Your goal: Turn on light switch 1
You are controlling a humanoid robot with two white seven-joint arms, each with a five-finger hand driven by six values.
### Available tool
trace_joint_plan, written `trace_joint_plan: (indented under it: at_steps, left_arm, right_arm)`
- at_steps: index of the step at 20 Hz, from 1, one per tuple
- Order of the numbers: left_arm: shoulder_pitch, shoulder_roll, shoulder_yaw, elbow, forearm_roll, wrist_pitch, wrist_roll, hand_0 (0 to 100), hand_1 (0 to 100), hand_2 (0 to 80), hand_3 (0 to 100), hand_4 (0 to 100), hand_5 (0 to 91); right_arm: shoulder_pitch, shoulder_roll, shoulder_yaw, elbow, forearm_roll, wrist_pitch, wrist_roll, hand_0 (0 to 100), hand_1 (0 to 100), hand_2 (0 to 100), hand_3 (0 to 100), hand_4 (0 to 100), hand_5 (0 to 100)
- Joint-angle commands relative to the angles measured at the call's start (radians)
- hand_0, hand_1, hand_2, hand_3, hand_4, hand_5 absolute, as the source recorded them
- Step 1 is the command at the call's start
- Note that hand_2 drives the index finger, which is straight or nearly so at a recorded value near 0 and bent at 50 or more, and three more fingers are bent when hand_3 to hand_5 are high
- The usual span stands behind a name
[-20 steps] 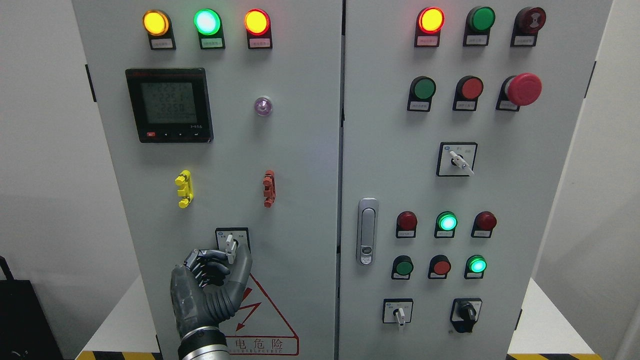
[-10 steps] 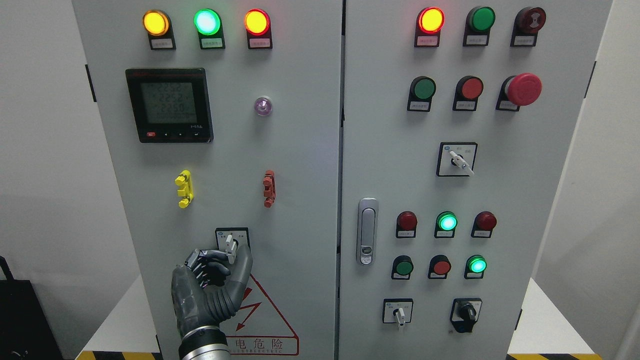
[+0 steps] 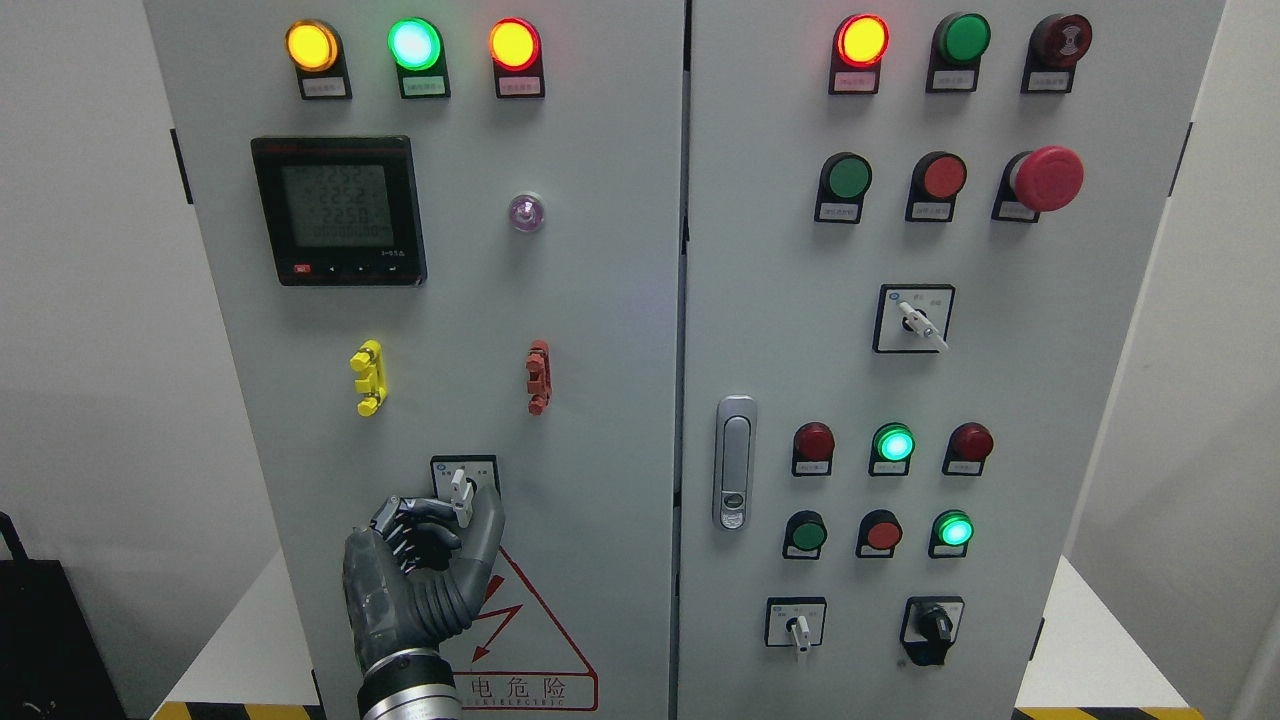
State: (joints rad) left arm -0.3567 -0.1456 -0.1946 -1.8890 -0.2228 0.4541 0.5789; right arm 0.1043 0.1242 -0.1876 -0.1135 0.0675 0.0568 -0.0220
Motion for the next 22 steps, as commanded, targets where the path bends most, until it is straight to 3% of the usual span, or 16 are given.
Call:
trace_joint_plan:
  at_steps: [1,22]
  left_arm:
    - [-0.004,0.000,0.000,-0.001,0.000,0.002,-0.001,16,64,62.7,87,84,68.1]
    - [-0.005,0.000,0.001,0.001,-0.001,0.003,-0.001,26,63,62.8,87,84,68.5]
  right_arm:
    - [0.000,0.000,0.001,0.000,0.000,0.000,0.001,0,0,0,0,0,0]
    - [0.000,0.000,0.000,0.000,0.000,0.000,0.001,0,0,0,0,0,0]
